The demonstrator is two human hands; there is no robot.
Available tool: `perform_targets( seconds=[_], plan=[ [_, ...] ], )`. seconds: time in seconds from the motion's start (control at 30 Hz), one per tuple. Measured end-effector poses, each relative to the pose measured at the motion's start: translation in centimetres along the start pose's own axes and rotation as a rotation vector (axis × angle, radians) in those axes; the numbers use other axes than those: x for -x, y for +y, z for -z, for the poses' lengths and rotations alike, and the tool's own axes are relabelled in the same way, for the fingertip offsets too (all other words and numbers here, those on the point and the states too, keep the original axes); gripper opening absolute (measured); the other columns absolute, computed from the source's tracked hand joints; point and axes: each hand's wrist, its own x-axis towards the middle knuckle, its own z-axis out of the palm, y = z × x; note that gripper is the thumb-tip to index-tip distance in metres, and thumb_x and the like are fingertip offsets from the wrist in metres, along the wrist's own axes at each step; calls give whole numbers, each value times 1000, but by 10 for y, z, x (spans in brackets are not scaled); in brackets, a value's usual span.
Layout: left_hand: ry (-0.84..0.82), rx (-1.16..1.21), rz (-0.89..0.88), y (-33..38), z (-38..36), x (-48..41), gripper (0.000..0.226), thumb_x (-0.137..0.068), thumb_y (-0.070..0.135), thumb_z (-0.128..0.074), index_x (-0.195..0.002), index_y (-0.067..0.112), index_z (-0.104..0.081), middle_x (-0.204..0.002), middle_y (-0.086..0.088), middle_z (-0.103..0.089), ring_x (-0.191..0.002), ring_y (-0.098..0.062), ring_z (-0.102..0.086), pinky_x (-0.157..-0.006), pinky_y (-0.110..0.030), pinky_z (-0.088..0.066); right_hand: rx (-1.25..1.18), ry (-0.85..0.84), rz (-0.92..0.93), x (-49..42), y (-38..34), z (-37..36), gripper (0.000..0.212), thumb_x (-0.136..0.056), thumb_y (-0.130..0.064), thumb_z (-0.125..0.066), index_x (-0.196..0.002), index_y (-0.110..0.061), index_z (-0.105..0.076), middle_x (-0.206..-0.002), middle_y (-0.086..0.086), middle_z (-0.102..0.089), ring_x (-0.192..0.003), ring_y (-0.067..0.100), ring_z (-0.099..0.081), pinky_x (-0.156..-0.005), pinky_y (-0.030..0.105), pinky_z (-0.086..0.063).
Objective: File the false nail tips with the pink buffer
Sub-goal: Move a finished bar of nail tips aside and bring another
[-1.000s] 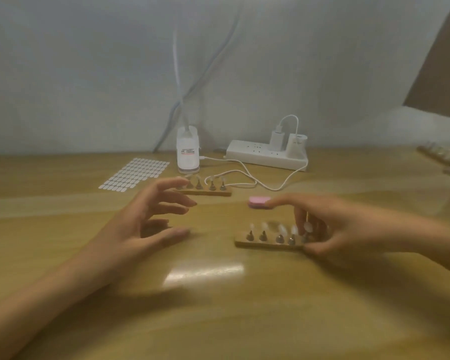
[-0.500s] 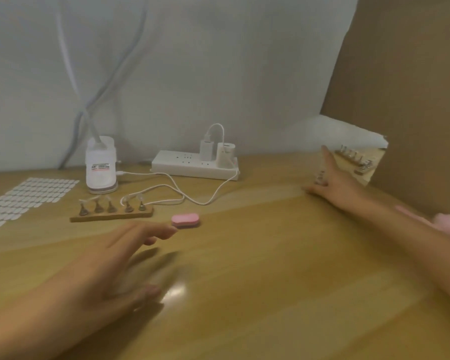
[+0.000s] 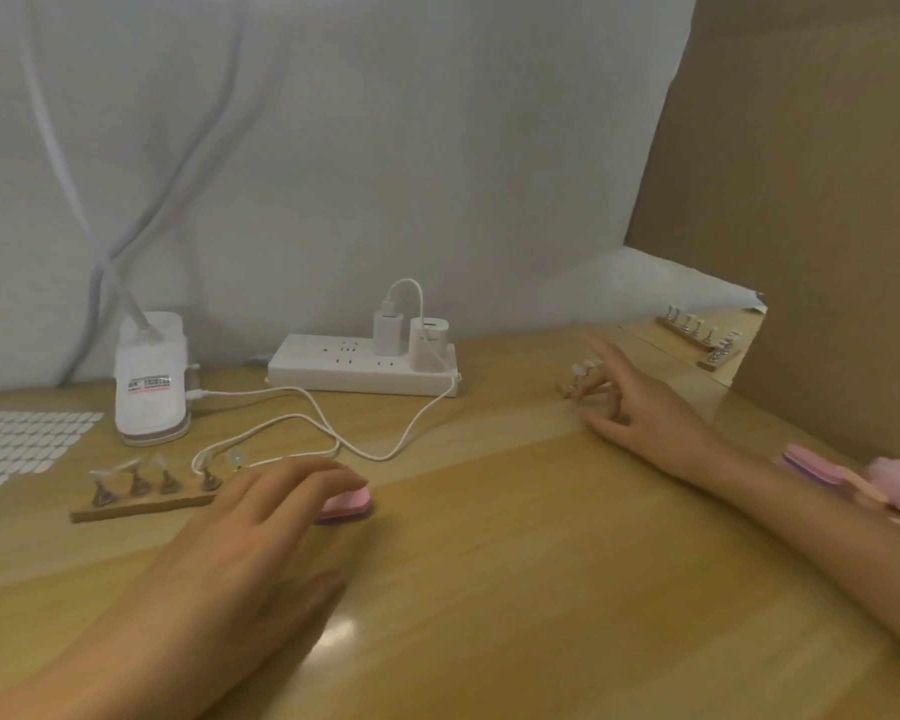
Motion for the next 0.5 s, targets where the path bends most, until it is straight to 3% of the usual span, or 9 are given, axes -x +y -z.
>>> perform_targets(
  seconds=[0.1,0.17,0.3,0.43,0.5],
  plan=[
    [112,-151,-137,5,-7,-9,35,-86,33,-43,-116,23,-57,-106,-1,-72,-99,-11,-50,-81,-26,-44,173,-74,97,0,-10,-2,83,-94,-45,-57,-148,-68,2,-123,-27,-58,-93,-14,-50,-75,23,-46],
    [105,-174,-147,3,-10,-13,36,-85,30,-43,-109,21,-68,-103,0,-72,-98,-10,-49,-75,-25,-51,236,-77,135,-5,-7,-1,77,-95,-51,-51,-151,-65,1,-128,-26,-57,-100,-19,-44,-75,19,-42],
    [105,-186,-150,-2,-17,-13,28,-86,32,-43,-110,32,-57,-107,8,-67,-101,-11,-49,-62,-36,-59,385,-126,148,-16,23,17,69,-99,-55,-43,-150,-64,3,-134,-18,-57,-122,7,-48,-79,31,-46],
    [147,-230,-117,1,-18,-10,28,-83,32,-43,-108,36,-54,-114,8,-65,-102,-13,-48,-60,-38,-58,569,-154,-249,-24,70,51,74,-104,-54,-39,-158,-44,10,-152,5,-46,-144,30,-35,-105,49,-45],
    [146,-252,-129,4,-16,-11,29,-80,33,-43,-108,36,-52,-116,9,-64,-102,-15,-48,-62,-35,-54,582,-159,-308,-26,70,54,77,-104,-55,-39,-160,-40,11,-160,6,-36,-147,32,-31,-106,49,-43]
  ],
)
